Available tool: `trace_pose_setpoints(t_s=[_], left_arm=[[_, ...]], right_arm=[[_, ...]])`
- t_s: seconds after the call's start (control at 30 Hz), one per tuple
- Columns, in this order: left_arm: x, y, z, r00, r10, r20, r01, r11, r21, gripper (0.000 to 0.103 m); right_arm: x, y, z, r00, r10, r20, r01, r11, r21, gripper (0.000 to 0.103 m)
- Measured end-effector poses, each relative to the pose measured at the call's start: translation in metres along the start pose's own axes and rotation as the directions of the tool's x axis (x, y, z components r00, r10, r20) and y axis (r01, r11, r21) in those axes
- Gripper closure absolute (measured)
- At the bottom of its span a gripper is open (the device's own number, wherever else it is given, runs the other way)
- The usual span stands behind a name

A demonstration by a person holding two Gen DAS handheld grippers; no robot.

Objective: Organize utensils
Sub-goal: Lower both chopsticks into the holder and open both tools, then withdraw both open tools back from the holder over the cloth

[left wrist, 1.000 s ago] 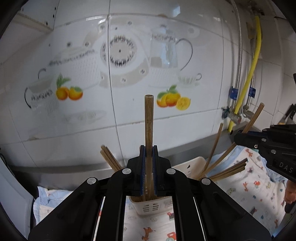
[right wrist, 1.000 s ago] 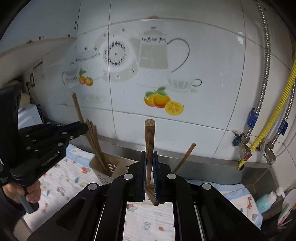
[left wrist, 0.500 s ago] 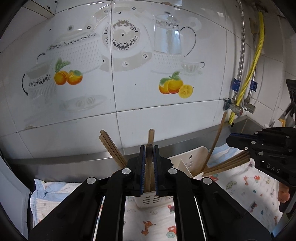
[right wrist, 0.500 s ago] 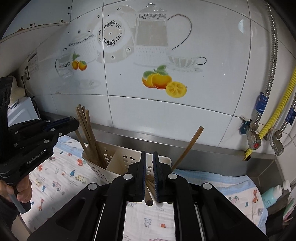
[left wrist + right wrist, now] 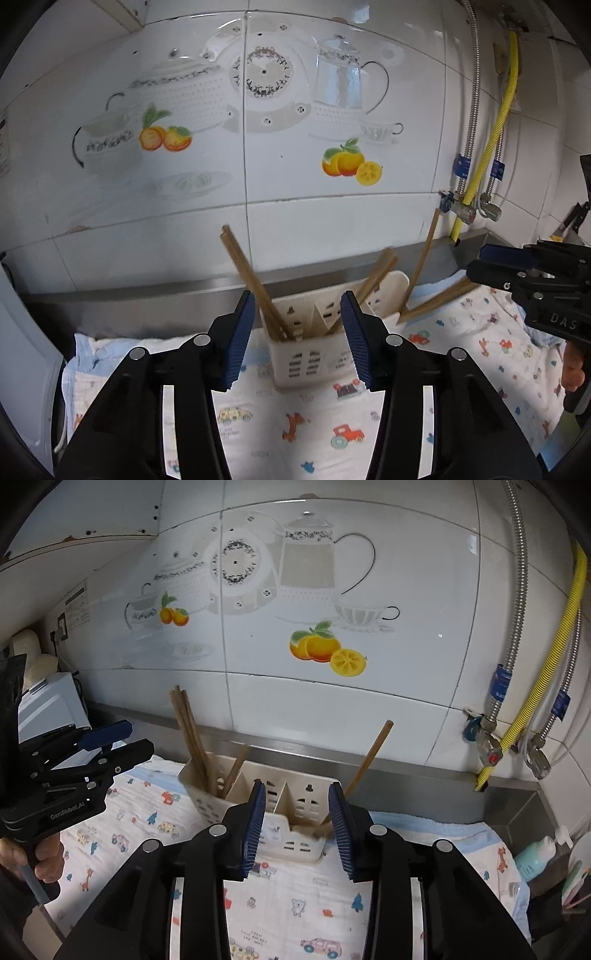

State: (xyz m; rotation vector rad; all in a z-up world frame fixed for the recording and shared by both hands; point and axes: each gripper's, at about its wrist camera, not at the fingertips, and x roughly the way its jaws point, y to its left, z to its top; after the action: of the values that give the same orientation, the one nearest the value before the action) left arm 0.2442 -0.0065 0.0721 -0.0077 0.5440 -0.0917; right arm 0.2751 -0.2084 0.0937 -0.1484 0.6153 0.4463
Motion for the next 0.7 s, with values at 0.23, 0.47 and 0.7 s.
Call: trace_pose_setpoints(t_s=[0.23,0.47,0.7], left_arm=[[-0.025,0.01,-0.016,1.0,0.023,0.013,-0.023,0.999,-0.025,0.033],[-0.047,0.015,-0.037,1.0,0.026,0.011,-0.026,0.999,-0.046,0.02],[-0.064,0.012,-0.06,0.999,0.034,0.007,-0.033,0.998,-0.049,0.014]], right_arm=[[-0.025,0.011,-0.018,0.999,-0.021,0.024,0.021,1.0,0.002,0.061],[-0.043,0.023,-0.044,0.999,-0.029,0.025,0.029,0.999,0.018,0.044],[-0.056,0.039,-0.075,0.998,-0.056,0.022,0.056,0.998,0.003,0.036]])
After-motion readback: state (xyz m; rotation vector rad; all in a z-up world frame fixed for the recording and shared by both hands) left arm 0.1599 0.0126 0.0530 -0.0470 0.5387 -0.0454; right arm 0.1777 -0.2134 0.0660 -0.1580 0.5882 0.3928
